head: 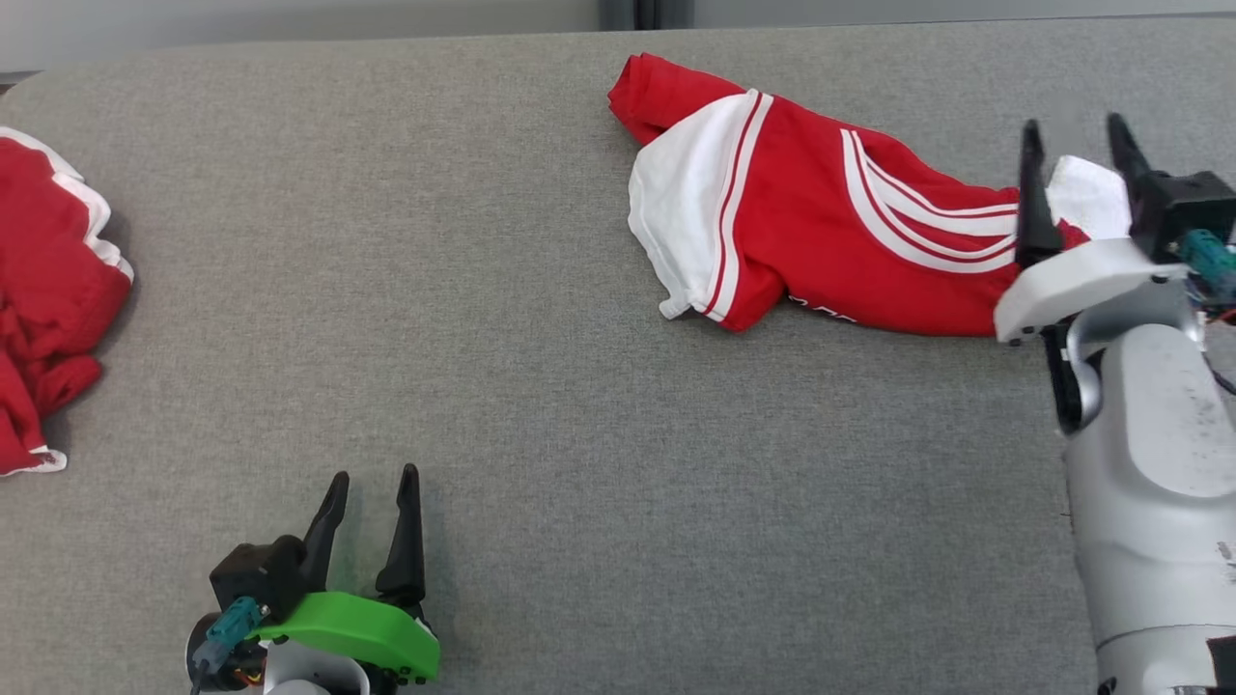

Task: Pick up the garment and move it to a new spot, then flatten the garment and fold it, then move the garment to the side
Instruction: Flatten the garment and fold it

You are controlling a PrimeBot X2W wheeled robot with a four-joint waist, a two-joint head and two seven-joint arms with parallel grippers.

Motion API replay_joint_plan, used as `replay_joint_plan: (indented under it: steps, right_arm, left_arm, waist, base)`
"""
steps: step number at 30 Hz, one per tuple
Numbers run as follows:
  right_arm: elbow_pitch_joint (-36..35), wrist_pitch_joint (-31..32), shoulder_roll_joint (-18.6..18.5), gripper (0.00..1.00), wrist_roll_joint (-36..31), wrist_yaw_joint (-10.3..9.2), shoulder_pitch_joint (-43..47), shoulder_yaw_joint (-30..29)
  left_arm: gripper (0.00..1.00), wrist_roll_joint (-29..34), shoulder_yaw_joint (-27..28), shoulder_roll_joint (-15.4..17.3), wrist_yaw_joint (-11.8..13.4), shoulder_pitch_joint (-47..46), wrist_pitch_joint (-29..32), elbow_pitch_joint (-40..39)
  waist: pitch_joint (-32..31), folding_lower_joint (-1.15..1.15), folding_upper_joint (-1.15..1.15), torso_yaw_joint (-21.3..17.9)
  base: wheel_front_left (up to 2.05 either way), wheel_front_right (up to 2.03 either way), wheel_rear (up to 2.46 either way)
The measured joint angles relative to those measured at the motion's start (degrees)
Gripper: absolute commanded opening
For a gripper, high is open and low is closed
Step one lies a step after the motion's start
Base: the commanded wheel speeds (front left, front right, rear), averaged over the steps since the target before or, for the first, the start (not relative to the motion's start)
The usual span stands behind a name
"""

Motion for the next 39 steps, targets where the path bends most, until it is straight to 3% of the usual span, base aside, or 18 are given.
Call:
replay_joint_plan:
  steps: [4, 8, 19, 20, 21, 22, 32, 39]
  right_arm:
    - [6.1, 0.0, 0.3, 1.0, 7.3, 0.0, -1.7, 10.7]
    - [12.0, 0.0, 0.2, 1.0, 10.5, 0.0, -4.8, 16.3]
    - [22.7, 0.0, 0.2, 1.0, 6.0, 0.0, -9.4, 10.3]
    - [23.0, 0.0, 0.2, 0.95, 5.9, 0.0, -9.4, 9.8]
    - [23.4, 0.0, 0.2, 0.41, 5.6, 0.0, -9.5, 9.7]
    - [23.4, 0.0, 0.2, 0.01, 5.9, 0.0, -9.5, 10.0]
    - [12.4, 0.0, 0.1, 0.0, 5.8, 0.0, -11.5, 13.6]
    - [-3.3, 0.0, 0.1, 0.0, 8.5, 0.01, -22.8, 26.7]
  left_arm:
    - [1.0, -0.2, -0.5, -0.2, 0.0, -0.6, 0.0, 0.0]
    - [1.0, -0.5, -1.0, -0.3, 0.0, -1.6, 0.0, -0.4]
    - [1.0, -1.5, -2.0, -0.2, 0.0, -3.6, 0.0, -0.6]
    - [1.0, -1.5, -2.0, -0.2, 0.0, -3.6, 0.0, -0.6]
    - [1.0, -1.5, -1.9, -0.2, 0.0, -3.6, 0.0, -0.6]
    - [1.0, -1.5, -1.9, -0.2, 0.0, -3.6, 0.0, -0.6]
    - [1.0, -1.9, -2.4, -0.4, 0.0, -3.9, 0.0, -0.3]
    - [1.0, -2.0, -2.6, -0.9, 0.0, -4.4, 0.0, 0.4]
  waist:
    - [0.6, 0.0, 0.0, 1.0]
    - [1.7, 0.0, 0.0, 1.9]
    - [4.9, 0.0, 0.0, 5.1]
    - [5.0, 0.0, 0.0, 5.3]
    - [5.2, 0.0, 0.0, 5.6]
    - [5.3, 0.0, 0.0, 5.7]
    - [5.1, 0.0, 0.0, 6.7]
    - [3.8, 0.0, 0.0, 8.8]
  base:
    - [0.0, 0.0, 0.0]
    - [0.0, 0.0, 0.0]
    - [0.0, 0.0, 0.0]
    - [0.0, 0.0, 0.0]
    - [0.0, 0.0, 0.0]
    - [0.0, 0.0, 0.0]
    - [0.0, 0.0, 0.0]
    - [0.0, 0.0, 0.0]
